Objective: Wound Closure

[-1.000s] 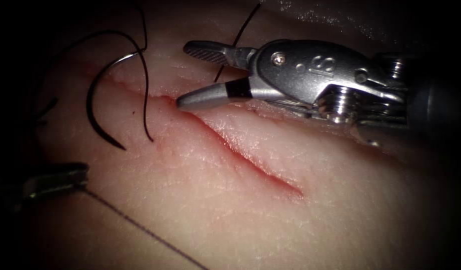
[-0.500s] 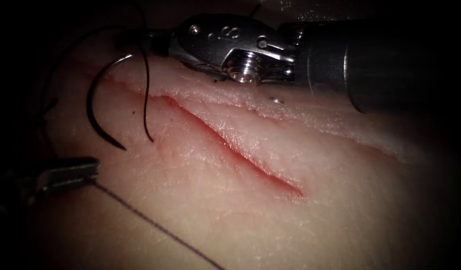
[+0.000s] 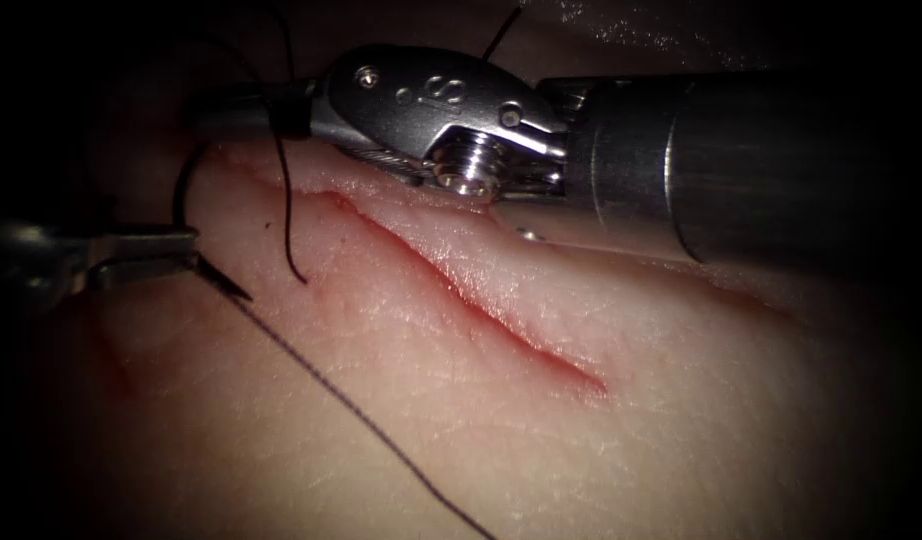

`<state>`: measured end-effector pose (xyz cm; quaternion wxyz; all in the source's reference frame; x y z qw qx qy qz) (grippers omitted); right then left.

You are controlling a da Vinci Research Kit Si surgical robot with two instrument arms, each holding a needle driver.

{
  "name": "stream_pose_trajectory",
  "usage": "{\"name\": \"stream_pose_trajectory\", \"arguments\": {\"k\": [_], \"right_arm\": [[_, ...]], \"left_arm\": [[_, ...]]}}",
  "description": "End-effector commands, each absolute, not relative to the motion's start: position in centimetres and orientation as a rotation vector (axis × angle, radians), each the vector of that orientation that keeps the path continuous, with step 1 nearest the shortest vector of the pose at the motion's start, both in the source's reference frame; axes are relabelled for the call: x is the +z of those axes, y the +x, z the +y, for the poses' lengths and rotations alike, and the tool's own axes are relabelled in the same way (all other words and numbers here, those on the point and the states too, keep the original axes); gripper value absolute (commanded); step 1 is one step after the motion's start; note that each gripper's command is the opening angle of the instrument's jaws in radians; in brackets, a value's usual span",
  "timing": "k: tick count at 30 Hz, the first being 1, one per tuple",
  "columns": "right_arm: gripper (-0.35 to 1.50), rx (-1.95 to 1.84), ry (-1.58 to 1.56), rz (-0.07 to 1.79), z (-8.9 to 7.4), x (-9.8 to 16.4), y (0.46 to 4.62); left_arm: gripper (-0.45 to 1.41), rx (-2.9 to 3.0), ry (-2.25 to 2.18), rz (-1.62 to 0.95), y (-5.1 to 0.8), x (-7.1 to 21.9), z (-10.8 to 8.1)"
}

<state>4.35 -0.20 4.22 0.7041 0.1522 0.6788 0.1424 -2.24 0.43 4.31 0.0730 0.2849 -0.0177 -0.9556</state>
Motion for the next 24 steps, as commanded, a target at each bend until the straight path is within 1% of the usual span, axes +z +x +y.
{"name": "stream_pose_trajectory", "arguments": {"k": [1, 14, 20, 24], "right_arm": [[-0.35, 0.321, 0.343, 1.519, -0.17, 4.23, 4.39], [-0.35, 0.346, 0.367, 1.576, -0.23, 4.14, 4.3], [-0.35, 0.379, 0.382, 1.602, -0.25, 4.12, 4.43], [-0.35, 0.386, 0.385, 1.612, -0.28, 4.11, 4.49]], "left_arm": [[-0.45, -2.869, 0.846, -0.05, -2.29, 4.41, 0.41], [-0.45, -2.838, 0.846, -0.001, -2.5, 4.77, 0.64], [-0.45, -2.742, 0.876, 0.007, -2.81, 4.78, 0.68], [-0.45, -2.723, 0.882, 0.009, -2.88, 4.78, 0.7]]}}
